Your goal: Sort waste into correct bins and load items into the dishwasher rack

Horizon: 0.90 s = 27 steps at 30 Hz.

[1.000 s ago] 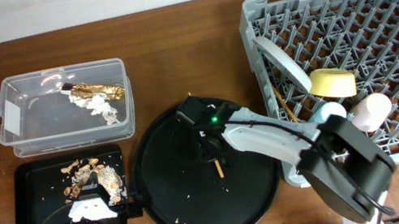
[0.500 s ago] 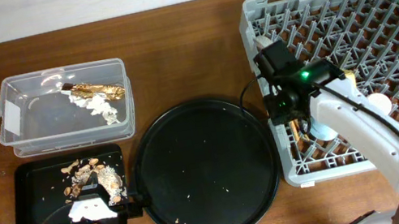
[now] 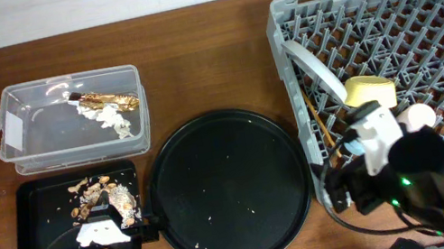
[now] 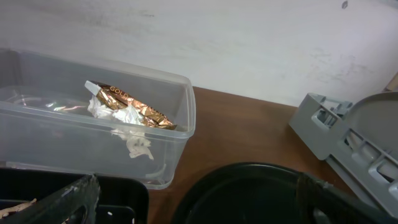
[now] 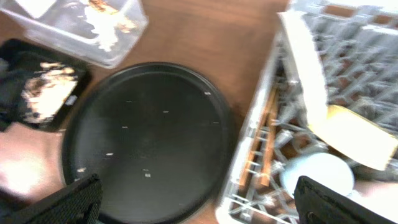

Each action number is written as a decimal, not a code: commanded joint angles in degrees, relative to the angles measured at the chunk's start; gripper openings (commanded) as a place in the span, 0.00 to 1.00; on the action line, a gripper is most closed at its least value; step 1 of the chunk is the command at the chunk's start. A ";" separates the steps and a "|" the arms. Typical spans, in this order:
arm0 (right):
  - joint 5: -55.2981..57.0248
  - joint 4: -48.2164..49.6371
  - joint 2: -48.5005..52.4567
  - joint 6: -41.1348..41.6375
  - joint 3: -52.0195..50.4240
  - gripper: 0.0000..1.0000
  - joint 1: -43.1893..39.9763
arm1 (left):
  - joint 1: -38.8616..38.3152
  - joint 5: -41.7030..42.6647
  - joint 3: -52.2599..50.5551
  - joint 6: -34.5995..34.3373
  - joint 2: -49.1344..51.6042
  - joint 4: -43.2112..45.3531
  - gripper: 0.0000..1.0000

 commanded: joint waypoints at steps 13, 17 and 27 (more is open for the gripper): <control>-23.08 38.23 -41.40 -12.02 -50.60 0.98 -34.42 | 0.24 0.20 -0.46 0.87 -0.28 0.02 0.99; -23.50 66.40 -45.53 -11.41 -70.86 0.98 -35.30 | 0.24 0.20 -0.46 0.87 -0.28 0.02 0.99; -21.16 63.28 -45.35 -11.61 -70.55 0.99 -35.30 | 0.24 0.20 -0.46 0.87 -0.28 0.02 0.99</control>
